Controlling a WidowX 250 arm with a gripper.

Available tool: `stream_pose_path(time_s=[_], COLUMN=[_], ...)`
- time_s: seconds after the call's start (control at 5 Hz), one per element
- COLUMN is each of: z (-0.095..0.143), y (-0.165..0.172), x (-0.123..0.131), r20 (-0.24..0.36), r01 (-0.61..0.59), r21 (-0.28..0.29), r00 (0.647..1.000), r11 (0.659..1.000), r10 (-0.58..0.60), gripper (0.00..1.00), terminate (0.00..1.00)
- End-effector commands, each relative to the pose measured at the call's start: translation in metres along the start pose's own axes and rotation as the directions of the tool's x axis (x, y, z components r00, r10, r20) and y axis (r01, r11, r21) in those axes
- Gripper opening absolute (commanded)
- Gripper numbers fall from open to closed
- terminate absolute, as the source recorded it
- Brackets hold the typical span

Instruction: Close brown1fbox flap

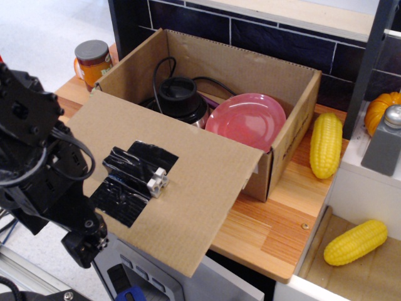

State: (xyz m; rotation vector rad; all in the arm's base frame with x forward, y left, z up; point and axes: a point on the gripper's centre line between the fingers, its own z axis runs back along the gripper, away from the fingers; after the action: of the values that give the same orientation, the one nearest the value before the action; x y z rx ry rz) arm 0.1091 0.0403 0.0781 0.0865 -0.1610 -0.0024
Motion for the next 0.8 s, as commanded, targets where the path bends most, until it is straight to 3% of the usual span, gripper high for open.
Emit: stream_pose_path(time_s=[0.0,0.6], z=[0.0,-0.019], y=[0.0,0.01], x=[0.0,0.001], r20=[0.0,0.024], r01=[0.0,-0.046], r21=[0.0,-0.048], r00=[1.0,0.999], r11=[1.0,0.998], r10=[0.0,0.047], gripper=[1.0,1.0], terminate=[0.0,0.0])
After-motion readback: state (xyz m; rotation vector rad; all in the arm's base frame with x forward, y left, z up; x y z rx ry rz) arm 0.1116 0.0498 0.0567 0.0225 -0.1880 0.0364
